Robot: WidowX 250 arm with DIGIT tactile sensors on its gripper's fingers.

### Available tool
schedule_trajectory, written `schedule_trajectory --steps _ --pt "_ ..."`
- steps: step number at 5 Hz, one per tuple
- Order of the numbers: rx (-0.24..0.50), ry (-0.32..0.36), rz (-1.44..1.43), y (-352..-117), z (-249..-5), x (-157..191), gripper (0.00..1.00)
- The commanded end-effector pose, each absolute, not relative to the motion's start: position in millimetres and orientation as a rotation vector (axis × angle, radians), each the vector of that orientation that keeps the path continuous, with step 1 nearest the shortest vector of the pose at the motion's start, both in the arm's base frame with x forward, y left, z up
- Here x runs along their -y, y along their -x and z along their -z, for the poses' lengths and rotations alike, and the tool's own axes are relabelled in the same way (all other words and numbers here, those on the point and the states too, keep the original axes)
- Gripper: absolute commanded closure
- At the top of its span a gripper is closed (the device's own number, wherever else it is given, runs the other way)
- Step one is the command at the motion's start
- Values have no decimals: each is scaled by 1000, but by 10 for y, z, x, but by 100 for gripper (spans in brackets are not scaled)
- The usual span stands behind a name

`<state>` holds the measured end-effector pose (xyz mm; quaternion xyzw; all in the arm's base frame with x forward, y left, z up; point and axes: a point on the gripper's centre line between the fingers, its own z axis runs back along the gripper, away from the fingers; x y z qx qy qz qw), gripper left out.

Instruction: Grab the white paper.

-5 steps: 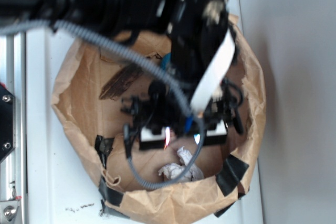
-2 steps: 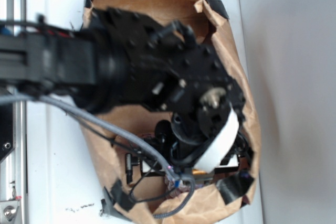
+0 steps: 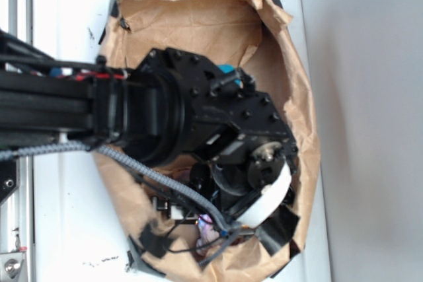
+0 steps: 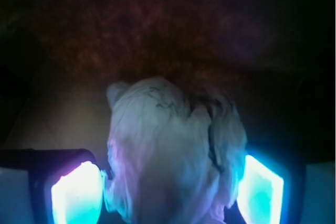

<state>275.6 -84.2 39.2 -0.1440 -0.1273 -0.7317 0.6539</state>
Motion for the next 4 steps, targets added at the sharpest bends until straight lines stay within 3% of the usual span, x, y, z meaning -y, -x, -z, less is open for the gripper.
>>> schedule_trajectory --steps 1,3,4 --pt "345 266 1662 -2754 -407 792 100" --pt "443 241 1511 -2909 -768 476 100" --pt "457 243 1288 -2972 -989 63 100"
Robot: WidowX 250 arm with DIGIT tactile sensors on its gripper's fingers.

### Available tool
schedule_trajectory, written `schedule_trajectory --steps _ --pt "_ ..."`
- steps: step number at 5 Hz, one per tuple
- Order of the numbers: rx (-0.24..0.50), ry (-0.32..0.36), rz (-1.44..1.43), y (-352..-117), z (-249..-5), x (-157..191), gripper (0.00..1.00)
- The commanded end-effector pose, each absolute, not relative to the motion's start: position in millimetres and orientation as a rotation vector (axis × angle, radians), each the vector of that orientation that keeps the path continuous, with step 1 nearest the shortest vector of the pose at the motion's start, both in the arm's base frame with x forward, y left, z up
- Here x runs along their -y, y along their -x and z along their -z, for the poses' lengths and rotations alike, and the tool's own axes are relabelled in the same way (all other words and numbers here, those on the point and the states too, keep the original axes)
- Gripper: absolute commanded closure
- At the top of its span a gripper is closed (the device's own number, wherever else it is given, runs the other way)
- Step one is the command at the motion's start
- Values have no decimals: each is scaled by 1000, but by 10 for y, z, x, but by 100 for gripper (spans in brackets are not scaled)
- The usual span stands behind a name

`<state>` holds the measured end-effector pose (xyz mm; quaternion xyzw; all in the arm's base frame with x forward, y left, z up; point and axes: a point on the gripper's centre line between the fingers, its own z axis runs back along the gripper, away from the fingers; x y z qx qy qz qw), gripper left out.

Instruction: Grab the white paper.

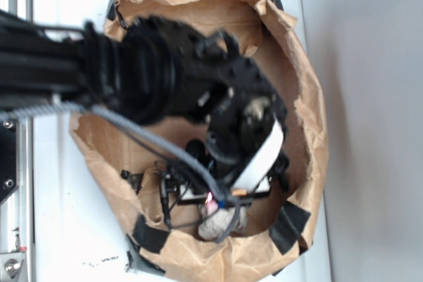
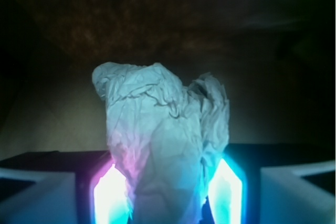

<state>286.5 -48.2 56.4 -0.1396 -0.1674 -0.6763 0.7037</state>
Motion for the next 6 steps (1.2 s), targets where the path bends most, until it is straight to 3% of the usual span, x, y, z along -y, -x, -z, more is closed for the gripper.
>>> schedule_trajectory --steps 1,2,3,4,5,6 --pt "372 117 1059 -2936 -1153 -297 100" --pt "264 1 828 -2694 -1293 -377 100" --pt "192 48 571 -2489 -1325 -401 100" --pt "179 218 329 -2363 -1526 -408 100" --pt "201 248 408 -2346 -1701 -393 100" --pt "225 178 455 -2430 -1627 -336 100"
